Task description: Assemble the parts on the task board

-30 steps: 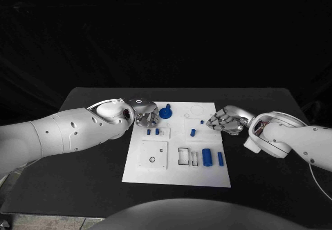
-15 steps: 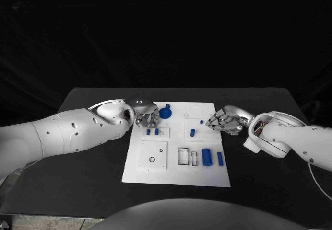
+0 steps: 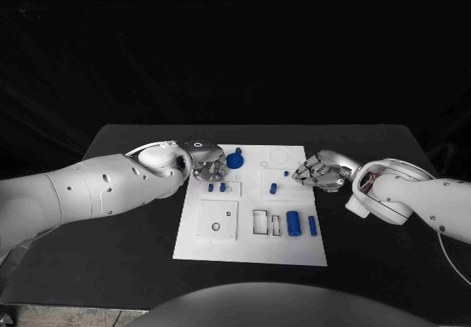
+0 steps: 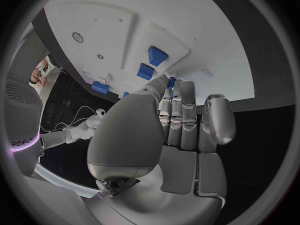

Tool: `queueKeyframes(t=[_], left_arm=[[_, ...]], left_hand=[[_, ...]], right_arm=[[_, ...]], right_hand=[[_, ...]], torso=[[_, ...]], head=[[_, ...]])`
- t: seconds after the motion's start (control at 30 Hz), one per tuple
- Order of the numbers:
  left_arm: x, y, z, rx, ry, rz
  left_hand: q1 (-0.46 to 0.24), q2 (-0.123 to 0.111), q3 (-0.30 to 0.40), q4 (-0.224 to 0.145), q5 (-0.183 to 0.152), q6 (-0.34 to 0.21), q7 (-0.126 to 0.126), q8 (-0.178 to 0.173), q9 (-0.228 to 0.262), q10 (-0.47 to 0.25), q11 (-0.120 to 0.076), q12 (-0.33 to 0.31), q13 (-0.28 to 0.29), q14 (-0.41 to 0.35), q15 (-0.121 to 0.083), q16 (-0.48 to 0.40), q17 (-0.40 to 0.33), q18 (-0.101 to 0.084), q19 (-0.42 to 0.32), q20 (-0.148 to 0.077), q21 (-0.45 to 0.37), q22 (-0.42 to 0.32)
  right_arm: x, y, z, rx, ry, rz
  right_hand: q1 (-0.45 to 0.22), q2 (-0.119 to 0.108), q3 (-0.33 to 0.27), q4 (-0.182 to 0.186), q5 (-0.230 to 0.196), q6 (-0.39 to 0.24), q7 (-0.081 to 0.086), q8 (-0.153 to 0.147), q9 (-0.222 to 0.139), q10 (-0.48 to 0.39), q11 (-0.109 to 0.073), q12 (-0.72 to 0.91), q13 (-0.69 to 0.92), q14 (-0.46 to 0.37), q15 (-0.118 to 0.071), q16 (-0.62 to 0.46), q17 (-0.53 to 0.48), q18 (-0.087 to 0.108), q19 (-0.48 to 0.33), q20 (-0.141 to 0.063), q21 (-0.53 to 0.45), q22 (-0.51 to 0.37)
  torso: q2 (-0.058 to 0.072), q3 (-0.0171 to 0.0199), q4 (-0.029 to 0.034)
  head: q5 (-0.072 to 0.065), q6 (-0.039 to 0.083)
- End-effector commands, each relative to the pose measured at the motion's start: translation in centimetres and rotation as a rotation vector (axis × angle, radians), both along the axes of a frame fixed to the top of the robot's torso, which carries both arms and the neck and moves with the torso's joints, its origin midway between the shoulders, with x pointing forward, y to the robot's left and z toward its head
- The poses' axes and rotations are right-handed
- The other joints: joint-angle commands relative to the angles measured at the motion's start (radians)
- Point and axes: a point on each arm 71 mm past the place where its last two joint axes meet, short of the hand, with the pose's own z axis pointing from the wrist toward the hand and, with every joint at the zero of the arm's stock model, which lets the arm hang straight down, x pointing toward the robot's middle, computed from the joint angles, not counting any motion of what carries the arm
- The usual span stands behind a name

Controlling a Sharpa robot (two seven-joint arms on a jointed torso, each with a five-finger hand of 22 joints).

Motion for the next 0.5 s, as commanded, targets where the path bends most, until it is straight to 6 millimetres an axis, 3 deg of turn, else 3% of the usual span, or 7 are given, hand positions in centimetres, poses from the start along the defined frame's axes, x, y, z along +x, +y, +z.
queueKeyframes(t=[0.03, 0.5], left_arm=[[0.00, -0.17, -0.17, -0.002, -0.001, -0.004], [0.41, -0.07, -0.13, -0.019, -0.007, 0.017]], left_hand=[[0.001, 0.002, 0.005, 0.001, -0.001, -0.005, -0.001, -0.005, -0.001, 0.004, 0.000, -0.001, 0.000, 0.004, -0.001, -0.003, 0.001, -0.014, 0.000, -0.001, -0.005, 0.178], [-0.002, 0.003, 0.009, 0.001, 0.006, -0.012, 0.001, -0.010, -0.004, 0.008, 0.002, -0.001, 0.005, 0.005, -0.001, -0.004, -0.002, -0.014, 0.001, -0.002, -0.003, 0.179]], right_arm=[[-0.07, 0.08, -0.06, 0.003, 0.008, 0.010], [-0.10, 0.10, -0.12, 0.001, 0.014, 0.013]], right_hand=[[0.007, 0.000, 0.007, 0.000, 0.005, 0.008, 0.000, -0.004, -0.001, -0.001, -0.008, -0.005, -0.185, 0.013, 0.002, -0.003, -0.001, 0.015, -0.005, 0.002, -0.003, 0.102], [0.007, 0.000, 0.007, 0.000, 0.005, 0.008, 0.000, -0.004, -0.001, -0.001, -0.008, -0.005, -0.185, 0.013, 0.002, -0.003, -0.001, 0.015, -0.005, 0.002, -0.003, 0.102]], torso=[[0.000, 0.0000, 0.0001], [0.000, 0.0002, 0.0006]], head=[[-0.001, 0.000], [0.000, 0.000]])
